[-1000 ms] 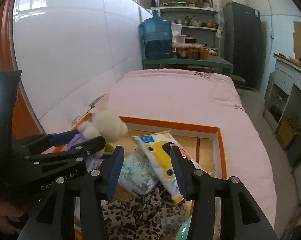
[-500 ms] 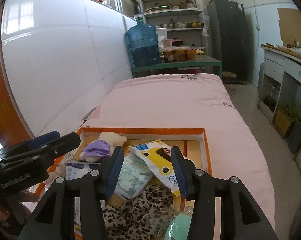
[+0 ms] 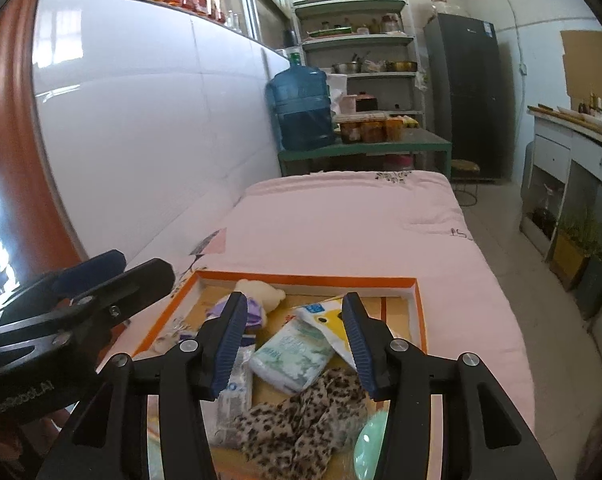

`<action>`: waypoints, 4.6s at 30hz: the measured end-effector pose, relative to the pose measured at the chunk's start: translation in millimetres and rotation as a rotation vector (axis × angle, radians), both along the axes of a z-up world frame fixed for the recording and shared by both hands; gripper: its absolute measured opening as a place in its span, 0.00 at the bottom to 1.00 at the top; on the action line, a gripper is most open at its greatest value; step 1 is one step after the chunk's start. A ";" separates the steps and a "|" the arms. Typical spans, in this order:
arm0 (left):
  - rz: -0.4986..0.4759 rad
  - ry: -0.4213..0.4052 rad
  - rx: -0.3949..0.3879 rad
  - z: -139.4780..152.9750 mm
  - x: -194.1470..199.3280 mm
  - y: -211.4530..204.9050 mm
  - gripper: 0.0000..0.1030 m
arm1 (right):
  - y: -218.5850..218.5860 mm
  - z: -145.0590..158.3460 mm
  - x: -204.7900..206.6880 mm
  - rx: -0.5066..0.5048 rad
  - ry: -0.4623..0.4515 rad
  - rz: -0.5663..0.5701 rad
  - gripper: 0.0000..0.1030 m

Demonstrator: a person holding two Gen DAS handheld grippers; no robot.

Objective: Organize soft objects
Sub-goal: 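Lower the bear and wipes pack into the box and open both grippers, then move both open grippers back over the tissue pack and peach sponge, then grasp the green tissue pack with the left gripper while the right grasps the peach sponge, then carry the tissue pack and peach sponge over the box with both grippers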

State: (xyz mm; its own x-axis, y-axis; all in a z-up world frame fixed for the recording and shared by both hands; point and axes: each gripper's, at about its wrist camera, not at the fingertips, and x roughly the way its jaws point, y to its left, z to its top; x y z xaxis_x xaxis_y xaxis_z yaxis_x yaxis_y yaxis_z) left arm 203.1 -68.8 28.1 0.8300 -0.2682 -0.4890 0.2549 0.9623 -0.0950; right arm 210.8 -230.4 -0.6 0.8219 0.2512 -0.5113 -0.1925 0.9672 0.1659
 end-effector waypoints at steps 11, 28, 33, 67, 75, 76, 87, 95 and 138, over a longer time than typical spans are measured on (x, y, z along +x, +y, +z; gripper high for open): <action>0.042 -0.023 -0.023 20.6 -59.3 27.9 0.63 | -4.6 21.0 -61.3 0.000 -0.004 -0.015 0.50; 0.058 -0.013 -0.030 13.7 -114.4 48.7 0.63 | 4.1 18.3 -133.7 -0.041 0.005 0.027 0.59; 0.057 -0.004 -0.031 4.1 -127.3 52.3 0.63 | 12.6 1.5 -145.4 -0.060 0.048 0.065 0.64; -0.056 0.249 0.067 -109.0 -116.7 36.7 0.63 | 50.8 -107.1 -128.8 -0.166 0.303 0.173 0.58; -0.097 0.283 0.046 -121.1 -105.0 35.7 0.71 | 47.5 -112.5 -128.3 -0.120 0.313 0.199 0.40; -0.104 0.291 0.037 -122.6 -102.8 36.5 0.72 | 46.5 -112.5 -128.5 -0.113 0.314 0.199 0.40; -0.151 0.399 -0.068 -140.8 -74.8 36.7 0.84 | 40.5 -114.0 -127.9 -0.058 0.318 0.200 0.40; -0.194 0.390 -0.031 -139.6 -79.4 18.9 0.21 | 37.9 -114.7 -127.7 -0.034 0.321 0.201 0.40; -0.096 0.211 -0.108 -72.7 -94.1 37.7 0.21 | 18.1 -42.7 -121.9 -0.092 0.157 0.118 0.40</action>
State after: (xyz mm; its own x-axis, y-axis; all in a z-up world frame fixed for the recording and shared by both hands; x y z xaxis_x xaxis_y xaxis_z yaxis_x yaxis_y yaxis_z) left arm 109.0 -31.0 -44.5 0.6809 -0.4008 -0.6130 0.3082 0.9161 -0.2566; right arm 89.0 -212.3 -43.3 0.6981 0.2871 -0.6559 -0.2841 0.9519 0.1143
